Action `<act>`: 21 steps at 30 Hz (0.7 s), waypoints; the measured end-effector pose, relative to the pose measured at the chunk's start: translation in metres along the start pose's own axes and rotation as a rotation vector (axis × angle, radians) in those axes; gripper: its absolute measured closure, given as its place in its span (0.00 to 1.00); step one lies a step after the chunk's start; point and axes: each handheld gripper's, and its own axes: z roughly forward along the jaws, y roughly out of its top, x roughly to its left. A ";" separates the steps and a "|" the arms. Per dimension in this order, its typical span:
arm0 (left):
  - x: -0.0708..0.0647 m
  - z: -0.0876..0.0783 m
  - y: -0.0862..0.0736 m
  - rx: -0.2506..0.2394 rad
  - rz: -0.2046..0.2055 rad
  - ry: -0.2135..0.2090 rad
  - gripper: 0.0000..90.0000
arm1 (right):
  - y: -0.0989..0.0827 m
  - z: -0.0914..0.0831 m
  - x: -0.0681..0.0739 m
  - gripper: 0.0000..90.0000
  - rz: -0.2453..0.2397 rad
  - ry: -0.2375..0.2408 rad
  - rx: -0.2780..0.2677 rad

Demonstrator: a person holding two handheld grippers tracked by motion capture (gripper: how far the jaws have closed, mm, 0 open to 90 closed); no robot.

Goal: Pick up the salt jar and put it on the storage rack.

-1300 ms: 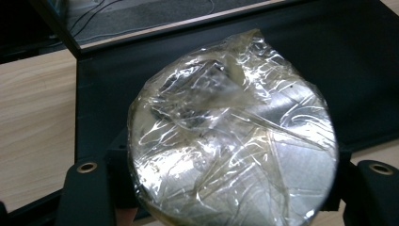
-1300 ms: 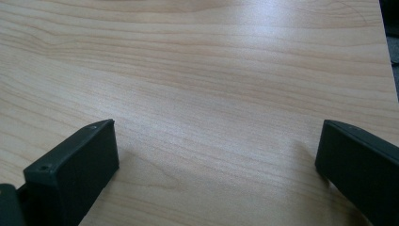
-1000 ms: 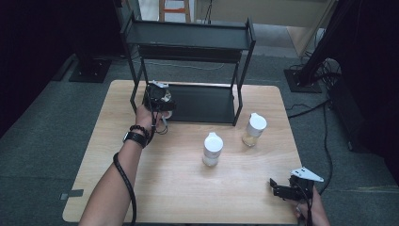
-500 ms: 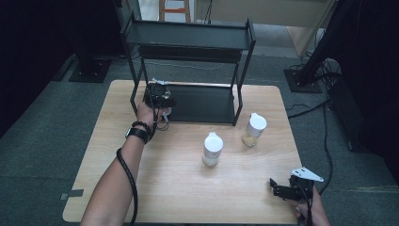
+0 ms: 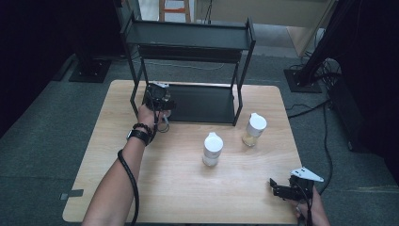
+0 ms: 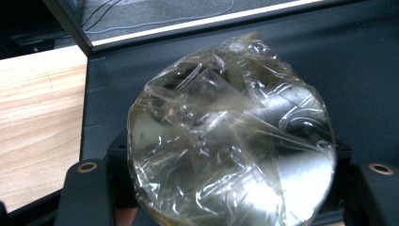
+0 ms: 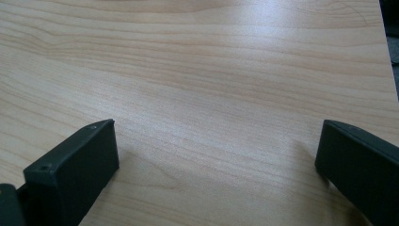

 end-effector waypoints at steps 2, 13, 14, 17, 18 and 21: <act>0.001 0.000 -0.001 -0.005 0.002 -0.002 0.34 | 0.000 0.000 0.000 0.00 0.000 0.000 0.000; 0.000 -0.002 -0.010 -0.024 0.015 -0.007 0.21 | 0.000 0.000 0.000 0.00 0.000 -0.001 0.000; 0.000 -0.003 -0.011 -0.027 0.013 -0.005 0.17 | 0.000 0.000 0.000 0.00 0.000 0.000 0.000; 0.001 -0.006 -0.016 -0.039 0.003 -0.017 0.13 | 0.000 0.000 0.000 0.00 0.000 -0.001 0.000; 0.001 -0.006 -0.018 -0.046 -0.001 -0.023 0.13 | 0.000 0.000 0.000 0.00 0.001 0.000 0.000; 0.001 -0.009 -0.025 -0.056 0.000 -0.041 0.08 | 0.000 0.000 0.000 0.00 0.000 0.000 0.000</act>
